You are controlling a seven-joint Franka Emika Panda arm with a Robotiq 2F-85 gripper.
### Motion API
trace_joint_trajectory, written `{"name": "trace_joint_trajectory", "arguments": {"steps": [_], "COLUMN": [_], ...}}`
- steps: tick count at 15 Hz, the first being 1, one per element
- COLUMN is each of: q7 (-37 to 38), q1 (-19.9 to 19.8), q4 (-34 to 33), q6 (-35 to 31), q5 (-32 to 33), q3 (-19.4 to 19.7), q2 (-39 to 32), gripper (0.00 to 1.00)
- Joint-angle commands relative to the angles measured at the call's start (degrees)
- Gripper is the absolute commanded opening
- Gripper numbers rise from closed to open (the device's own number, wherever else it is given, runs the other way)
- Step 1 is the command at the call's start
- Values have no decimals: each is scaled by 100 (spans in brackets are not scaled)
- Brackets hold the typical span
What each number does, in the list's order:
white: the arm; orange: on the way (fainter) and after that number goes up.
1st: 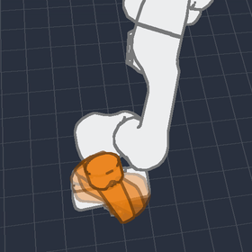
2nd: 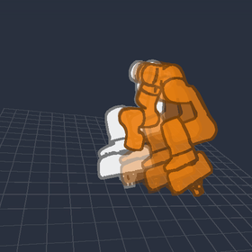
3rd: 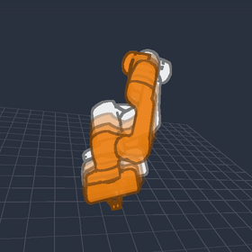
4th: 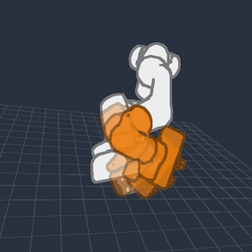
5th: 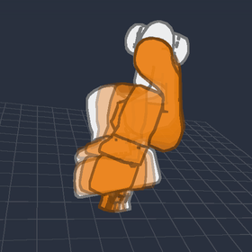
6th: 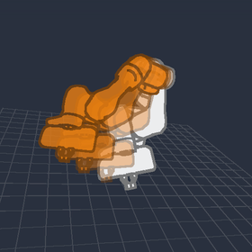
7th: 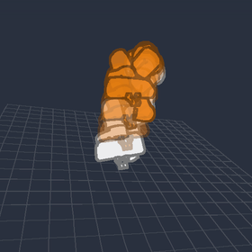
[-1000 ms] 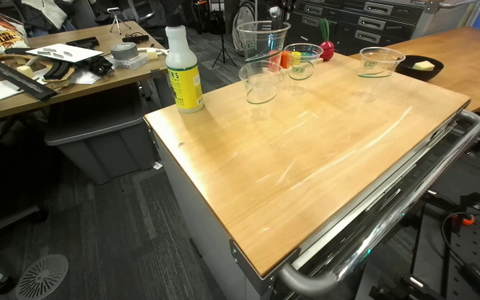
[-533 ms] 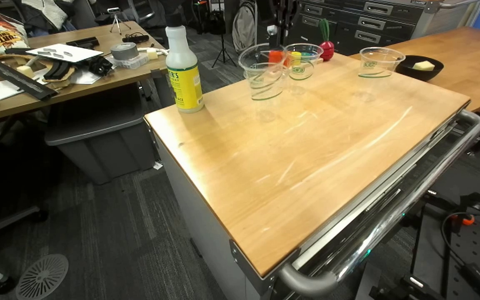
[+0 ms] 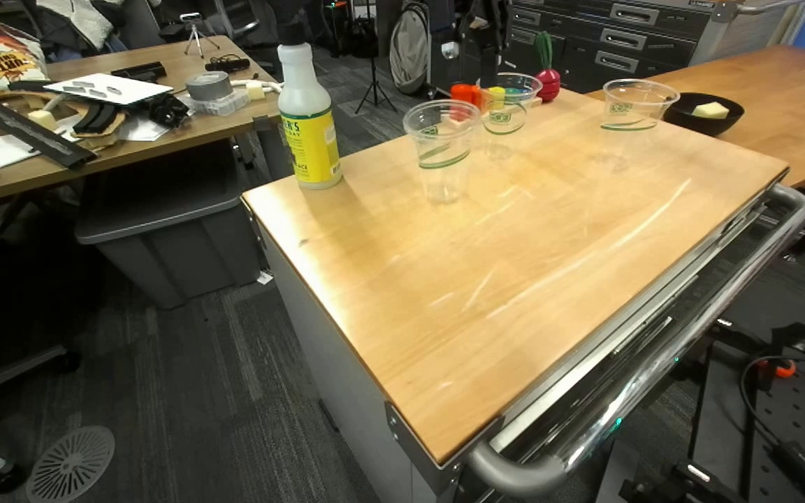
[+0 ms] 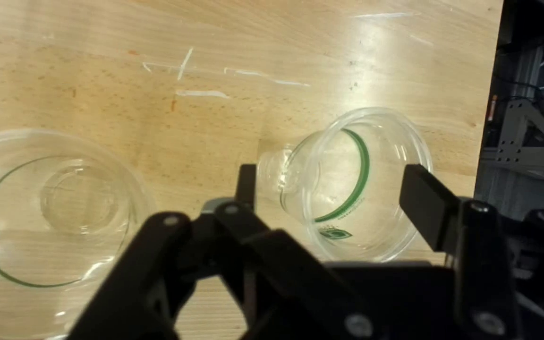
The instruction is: Stack all four of the plastic cups together
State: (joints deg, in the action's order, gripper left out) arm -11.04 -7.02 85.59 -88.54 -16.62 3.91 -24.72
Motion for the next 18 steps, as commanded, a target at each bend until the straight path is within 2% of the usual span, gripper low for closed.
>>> {"name": "trace_joint_trajectory", "arguments": {"steps": [1,7,13,14,15,18], "q7": [105,198,242,250,254,227], "q1": [-2,109,121,121,118,88], "q4": [-221,-370,-580,-608,-630,-667], "q6": [144,211,328,340,348,348], "q5": [240,679,769,775,769,712], "q3": [-73,-137,-200,-201,-203,-214], "q2": [-126,-336,-606,-639,-664,-720], "gripper": [100,100,100,90,74,50]}}
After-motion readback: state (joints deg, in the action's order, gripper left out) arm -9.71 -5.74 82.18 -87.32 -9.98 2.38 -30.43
